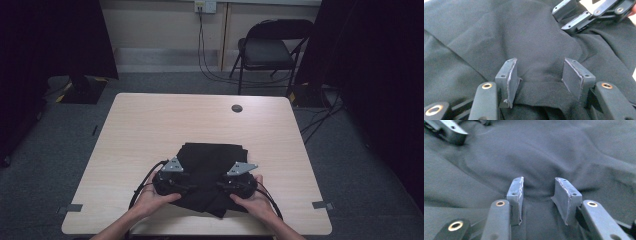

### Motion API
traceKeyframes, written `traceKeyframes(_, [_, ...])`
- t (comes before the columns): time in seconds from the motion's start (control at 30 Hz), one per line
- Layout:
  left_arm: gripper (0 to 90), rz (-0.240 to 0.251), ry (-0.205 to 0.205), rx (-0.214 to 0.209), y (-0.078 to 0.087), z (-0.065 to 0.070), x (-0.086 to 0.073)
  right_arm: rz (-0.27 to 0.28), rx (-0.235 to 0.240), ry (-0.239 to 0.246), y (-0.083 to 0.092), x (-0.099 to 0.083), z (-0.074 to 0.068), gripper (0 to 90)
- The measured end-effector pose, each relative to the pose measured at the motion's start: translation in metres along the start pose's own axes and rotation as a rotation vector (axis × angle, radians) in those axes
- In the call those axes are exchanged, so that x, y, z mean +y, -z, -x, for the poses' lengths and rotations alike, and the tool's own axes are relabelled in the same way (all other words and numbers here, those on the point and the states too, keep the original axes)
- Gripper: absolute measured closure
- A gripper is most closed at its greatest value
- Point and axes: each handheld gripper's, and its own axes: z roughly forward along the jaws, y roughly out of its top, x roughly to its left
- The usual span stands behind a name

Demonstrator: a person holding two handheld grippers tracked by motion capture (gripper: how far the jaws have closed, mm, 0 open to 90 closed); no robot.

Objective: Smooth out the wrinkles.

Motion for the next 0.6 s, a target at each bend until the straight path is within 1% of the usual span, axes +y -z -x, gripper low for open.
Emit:
traceKeyframes(0.03, [47.3, -0.015, -0.002, 0.005, 0.002, 0.004, 0.001, 0.007, 0.002, 0.014, -0.003, 0.002, 0.003, 59.6])
traceKeyframes(0.07, [47.7, -0.024, 0.002, 0.000, 0.002, 0.005, 0.001, 0.014, 0.010, 0.009, -0.004, 0.002, 0.005, 59.6])
traceKeyframes(0.17, [47.7, -0.022, 0.005, -0.007, 0.004, 0.007, 0.001, 0.014, 0.021, 0.004, -0.004, 0.002, 0.005, 59.4])
traceKeyframes(0.2, [47.6, -0.024, 0.018, -0.018, 0.004, 0.006, 0.000, 0.010, 0.024, 0.000, -0.004, 0.002, 0.004, 59.3])
traceKeyframes(0.23, [47.2, -0.016, 0.012, -0.028, 0.008, 0.006, 0.001, 0.004, 0.032, 0.003, -0.003, 0.002, 0.003, 58.8])
traceKeyframes(0.27, [46.5, -0.013, 0.006, -0.028, 0.010, 0.006, 0.003, 0.000, 0.045, -0.013, -0.001, 0.003, 0.003, 57.1])
traceKeyframes(0.3, [45.5, 0.000, 0.009, -0.023, 0.012, 0.006, 0.005, -0.008, 0.060, -0.031, 0.001, 0.003, 0.003, 53.9])
traceKeyframes(0.33, [45.0, 0.014, 0.012, -0.021, 0.014, 0.006, 0.007, -0.015, 0.061, -0.035, 0.005, 0.004, 0.002, 48.2])
traceKeyframes(0.37, [45.0, 0.019, 0.001, -0.013, 0.015, 0.006, 0.011, -0.016, 0.058, -0.033, 0.010, 0.006, 0.002, 43.1])
traceKeyframes(0.4, [45.0, 0.019, 0.001, -0.013, 0.015, 0.006, 0.011, -0.016, 0.058, -0.033, 0.010, 0.006, 0.002, 43.1])
traceKeyframes(0.43, [45.0, 0.024, -0.014, -0.015, 0.014, 0.007, 0.018, 0.009, 0.062, -0.050, 0.022, 0.009, 0.006, 40.0])
traceKeyframes(0.47, [45.2, 0.021, -0.019, -0.014, 0.012, 0.007, 0.022, 0.034, 0.050, -0.064, 0.028, 0.011, 0.009, 39.5])
traceKeyframes(0.5, [45.2, 0.008, -0.022, -0.016, 0.008, 0.007, 0.026, 0.052, 0.048, -0.078, 0.032, 0.013, 0.012, 39.0])
traceKeyframes(0.53, [45.8, 0.008, -0.022, -0.016, 0.008, 0.007, 0.026, 0.061, 0.040, -0.082, 0.035, 0.015, 0.016, 38.7])
traceKeyframes(0.57, [45.9, 0.003, -0.044, 0.003, 0.000, 0.005, 0.032, 0.069, 0.021, -0.083, 0.036, 0.018, 0.020, 38.2])
traceKeyframes(0.6, [45.4, 0.003, -0.044, 0.003, 0.000, 0.005, 0.032, 0.069, 0.021, -0.083, 0.036, 0.018, 0.020, 38.2])
